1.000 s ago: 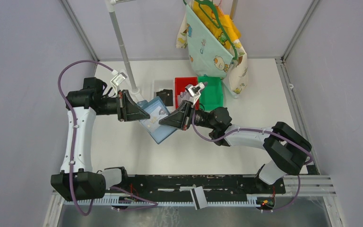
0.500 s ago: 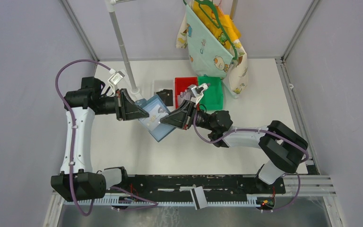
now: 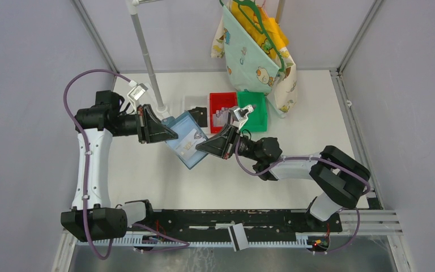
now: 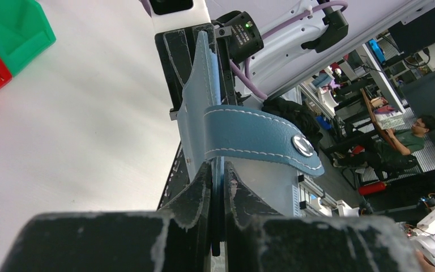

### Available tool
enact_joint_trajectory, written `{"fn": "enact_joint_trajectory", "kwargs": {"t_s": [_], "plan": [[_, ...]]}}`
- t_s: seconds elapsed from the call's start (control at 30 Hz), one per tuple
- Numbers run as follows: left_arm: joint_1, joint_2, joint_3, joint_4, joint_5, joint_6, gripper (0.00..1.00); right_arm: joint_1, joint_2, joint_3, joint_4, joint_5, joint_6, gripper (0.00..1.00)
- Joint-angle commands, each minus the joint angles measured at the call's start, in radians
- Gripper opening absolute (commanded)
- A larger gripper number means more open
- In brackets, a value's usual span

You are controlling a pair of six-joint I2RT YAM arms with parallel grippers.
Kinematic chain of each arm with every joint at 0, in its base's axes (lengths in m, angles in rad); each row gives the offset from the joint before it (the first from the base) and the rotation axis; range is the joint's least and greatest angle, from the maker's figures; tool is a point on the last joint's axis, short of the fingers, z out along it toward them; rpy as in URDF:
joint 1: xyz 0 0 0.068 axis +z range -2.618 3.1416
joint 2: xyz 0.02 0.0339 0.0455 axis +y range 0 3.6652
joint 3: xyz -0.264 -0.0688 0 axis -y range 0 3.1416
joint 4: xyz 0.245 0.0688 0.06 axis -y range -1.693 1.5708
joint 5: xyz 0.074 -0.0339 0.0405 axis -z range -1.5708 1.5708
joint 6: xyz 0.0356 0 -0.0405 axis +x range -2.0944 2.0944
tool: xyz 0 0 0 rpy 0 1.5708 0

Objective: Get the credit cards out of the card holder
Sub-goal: Remove the credit card from the card holder, then place the credit card in the storage box.

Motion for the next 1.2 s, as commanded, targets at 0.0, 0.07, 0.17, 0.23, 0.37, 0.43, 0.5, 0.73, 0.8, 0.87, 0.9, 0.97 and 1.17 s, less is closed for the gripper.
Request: {"fn": "enact_joint_trajectory", "kwargs": {"t_s": [0.0, 0.07, 0.17, 0.23, 0.37, 0.43, 0.5, 0.73, 0.8, 0.87, 0.9, 0.97, 1.17], "plan": [[0.007, -0.005, 0.051, 0.001, 0.068, -0.003, 0.02, 0.008, -0.046, -0.006, 0.041, -0.006, -0.026, 0.0], [0.009, -0.003, 0.058, 0.001, 0.066, -0.004, 0.02, 0.007, -0.053, -0.006, 0.026, -0.018, -0.034, 0.0], [0.011, -0.001, 0.081, 0.001, 0.055, -0.002, 0.02, 0.005, -0.085, -0.023, -0.033, -0.048, -0.069, 0.0], [0.013, 0.002, 0.101, 0.001, 0.046, 0.005, 0.02, 0.0, -0.12, -0.046, -0.081, -0.065, -0.097, 0.0], [0.013, 0.01, 0.153, 0.002, 0.023, 0.018, 0.02, -0.041, -0.213, -0.115, -0.171, -0.11, -0.153, 0.0], [0.013, 0.009, 0.17, 0.011, 0.013, 0.017, 0.02, -0.077, -0.269, -0.162, -0.217, -0.126, -0.168, 0.0], [0.012, 0.005, 0.182, 0.026, 0.0, 0.013, 0.02, -0.126, -0.324, -0.189, -0.266, -0.155, -0.184, 0.0], [0.013, -0.071, 0.176, 0.079, -0.023, 0.097, 0.02, -0.303, -0.436, -0.126, -0.711, -0.223, -0.416, 0.0], [0.011, -0.139, 0.142, 0.079, -0.023, 0.223, 0.02, -0.33, -0.43, -0.047, -0.914, -0.195, -0.564, 0.0], [0.012, -0.216, 0.096, 0.11, -0.037, 0.331, 0.02, -0.347, -0.399, 0.059, -1.125, -0.129, -0.726, 0.0], [0.012, -0.252, 0.068, 0.173, -0.043, 0.326, 0.02, -0.356, -0.371, 0.112, -1.196, -0.106, -0.779, 0.0], [0.01, -0.317, 0.008, 0.319, -0.054, 0.218, 0.02, -0.37, -0.321, 0.179, -1.25, -0.09, -0.83, 0.0], [0.01, -0.36, -0.032, 0.367, -0.031, 0.221, 0.02, -0.389, -0.104, 0.391, -1.38, -0.006, -0.954, 0.0]]}}
